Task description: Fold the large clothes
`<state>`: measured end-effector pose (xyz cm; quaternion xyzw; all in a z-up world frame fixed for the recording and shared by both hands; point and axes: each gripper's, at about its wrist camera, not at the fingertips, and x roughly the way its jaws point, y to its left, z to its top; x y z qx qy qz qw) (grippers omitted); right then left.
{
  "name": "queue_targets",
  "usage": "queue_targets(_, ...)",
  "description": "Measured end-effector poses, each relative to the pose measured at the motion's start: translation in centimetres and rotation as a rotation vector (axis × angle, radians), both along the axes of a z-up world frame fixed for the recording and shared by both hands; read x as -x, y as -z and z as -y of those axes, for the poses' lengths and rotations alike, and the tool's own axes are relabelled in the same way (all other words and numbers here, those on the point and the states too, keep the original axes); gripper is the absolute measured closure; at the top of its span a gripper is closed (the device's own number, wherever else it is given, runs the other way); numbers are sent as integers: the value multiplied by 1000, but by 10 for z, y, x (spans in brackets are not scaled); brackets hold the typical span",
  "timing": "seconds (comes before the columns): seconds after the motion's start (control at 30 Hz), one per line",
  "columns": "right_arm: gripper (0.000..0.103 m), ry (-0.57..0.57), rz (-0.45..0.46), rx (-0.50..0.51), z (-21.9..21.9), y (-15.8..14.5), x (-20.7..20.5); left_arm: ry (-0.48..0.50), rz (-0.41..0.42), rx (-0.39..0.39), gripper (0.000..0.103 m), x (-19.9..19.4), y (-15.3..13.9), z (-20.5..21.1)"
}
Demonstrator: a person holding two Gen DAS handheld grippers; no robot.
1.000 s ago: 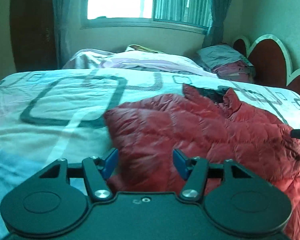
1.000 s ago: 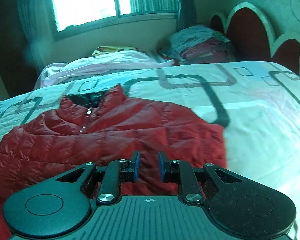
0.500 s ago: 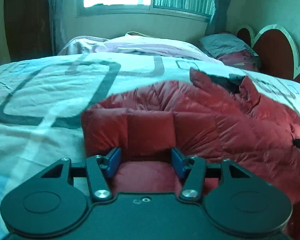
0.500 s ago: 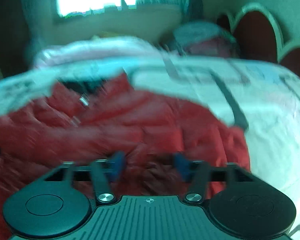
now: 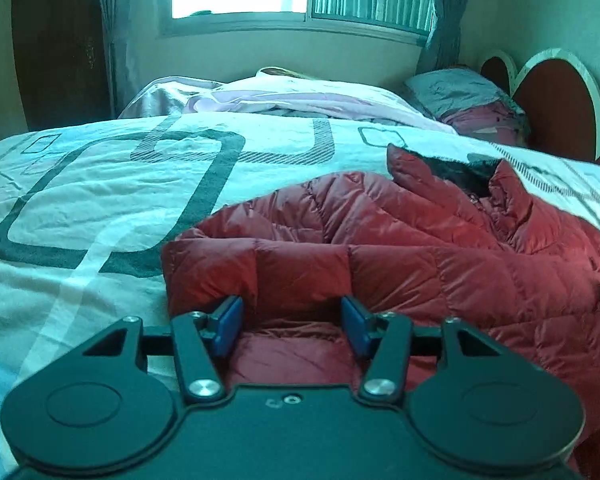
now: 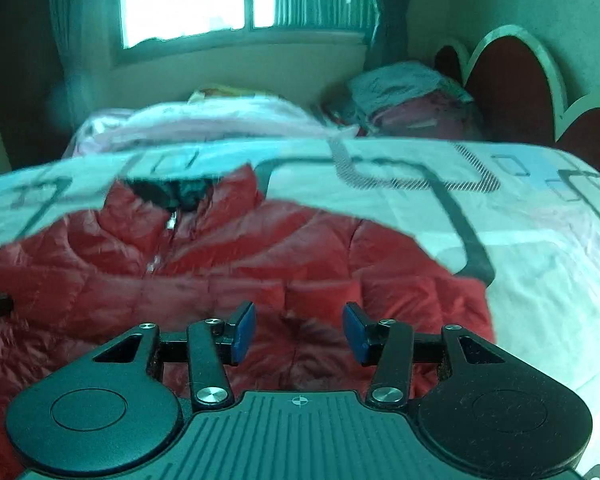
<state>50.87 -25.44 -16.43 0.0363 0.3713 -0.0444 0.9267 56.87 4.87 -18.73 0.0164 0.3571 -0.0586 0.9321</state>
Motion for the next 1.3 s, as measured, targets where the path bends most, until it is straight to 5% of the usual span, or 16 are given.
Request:
queue_targets(0.17, 55, -7, -32, 97, -1, 24, -5, 4, -22, -23, 46, -4, 5, 2)
queue_targets(0.73, 55, -67, 25, 51, -14, -17, 51, 43, 31, -10, 48, 50, -32, 9)
queue_targets(1.0, 55, -12, -62, 102, 4, 23, 61, 80, -43, -20, 45, 71, 5, 9)
queue_targets(1.3, 53, -9, -105, 66, 14, 20, 56, 48, -60, -52, 45, 71, 2, 16)
